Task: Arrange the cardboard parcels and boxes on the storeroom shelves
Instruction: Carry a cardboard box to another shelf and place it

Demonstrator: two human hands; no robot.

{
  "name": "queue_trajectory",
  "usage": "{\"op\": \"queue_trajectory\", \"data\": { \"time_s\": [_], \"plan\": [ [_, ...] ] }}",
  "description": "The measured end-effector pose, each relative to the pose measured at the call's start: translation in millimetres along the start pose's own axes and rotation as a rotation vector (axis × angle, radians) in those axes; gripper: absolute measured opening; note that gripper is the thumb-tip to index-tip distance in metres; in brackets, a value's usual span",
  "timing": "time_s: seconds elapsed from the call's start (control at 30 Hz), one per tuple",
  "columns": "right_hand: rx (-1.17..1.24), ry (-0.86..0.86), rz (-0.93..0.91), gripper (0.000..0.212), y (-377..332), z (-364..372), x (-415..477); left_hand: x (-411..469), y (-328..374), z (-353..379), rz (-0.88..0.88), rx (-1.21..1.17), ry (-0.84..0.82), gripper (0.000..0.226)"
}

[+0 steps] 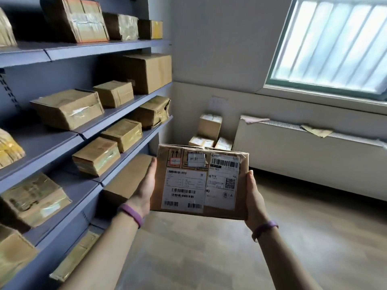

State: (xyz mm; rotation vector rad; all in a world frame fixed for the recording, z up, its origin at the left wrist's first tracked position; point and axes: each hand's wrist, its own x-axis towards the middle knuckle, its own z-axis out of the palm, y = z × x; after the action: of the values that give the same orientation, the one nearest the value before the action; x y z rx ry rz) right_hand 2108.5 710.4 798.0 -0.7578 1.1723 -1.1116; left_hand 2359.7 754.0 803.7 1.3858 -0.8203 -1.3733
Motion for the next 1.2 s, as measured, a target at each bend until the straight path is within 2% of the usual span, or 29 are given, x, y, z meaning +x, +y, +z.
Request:
{"op": "queue_trajectory", "data": {
  "time_s": [0.3,0.37,0.43,0.47,0.57,0.7,0.77,0.83,0.9,0.97,1.0,1.03,1.13,1.2],
  "plan": [
    [0.080,0.098,0.008,0.051,-48.0,26.9,144.0,155.3,67.6,18.6,-0.021,0.024,-0.081,0.072],
    [0.102,0.112,0.003,0.059,-56.4,29.7,170.0,186.7,75.7,26.0,-0.044,0.038,-0.078,0.070],
    [0.094,0.124,0.002,0.077,-63.5,29.0,198.7,219.2,81.6,34.4,-0.053,0.038,-0.080,0.071],
    [0.092,0.130,0.008,0.077,-67.1,27.5,215.7,237.4,83.3,38.1,-0.057,0.031,-0.078,0.071],
    [0.073,0.125,0.025,0.055,-78.0,21.3,274.8,291.4,91.5,52.2,-0.039,0.020,-0.073,0.072],
    [0.042,0.117,0.052,0.060,-99.4,20.7,362.1,373.9,106.9,71.5,-0.016,0.012,-0.063,0.079],
    [0.030,0.106,0.071,0.056,-116.0,21.8,411.3,421.9,117.2,80.7,-0.022,0.019,-0.038,0.087],
    [0.019,0.087,0.081,0.051,-137.5,26.2,455.2,464.3,130.1,90.4,-0.025,-0.014,-0.030,0.086],
    [-0.014,0.080,0.069,0.063,-159.4,33.3,496.5,502.5,143.3,98.6,-0.018,-0.062,-0.029,0.080],
    [-0.026,0.059,0.065,0.101,-175.6,39.2,536.5,532.1,156.2,105.5,-0.013,-0.065,-0.004,0.078],
    [-0.035,0.061,0.065,0.113,-180.5,40.3,556.5,545.1,162.5,108.2,-0.014,-0.060,0.008,0.078],
    [-0.045,0.050,0.066,0.111,-186.5,43.2,573.3,558.4,168.4,109.8,-0.017,-0.058,0.019,0.079],
    [-0.079,-0.005,0.073,0.065,-203.9,55.7,614.3,601.6,183.1,111.3,-0.030,-0.081,0.050,0.076],
    [-0.093,-0.013,0.078,0.054,-208.8,61.4,646.4,630.8,191.2,112.0,-0.033,-0.088,0.043,0.073]
  ]
}}
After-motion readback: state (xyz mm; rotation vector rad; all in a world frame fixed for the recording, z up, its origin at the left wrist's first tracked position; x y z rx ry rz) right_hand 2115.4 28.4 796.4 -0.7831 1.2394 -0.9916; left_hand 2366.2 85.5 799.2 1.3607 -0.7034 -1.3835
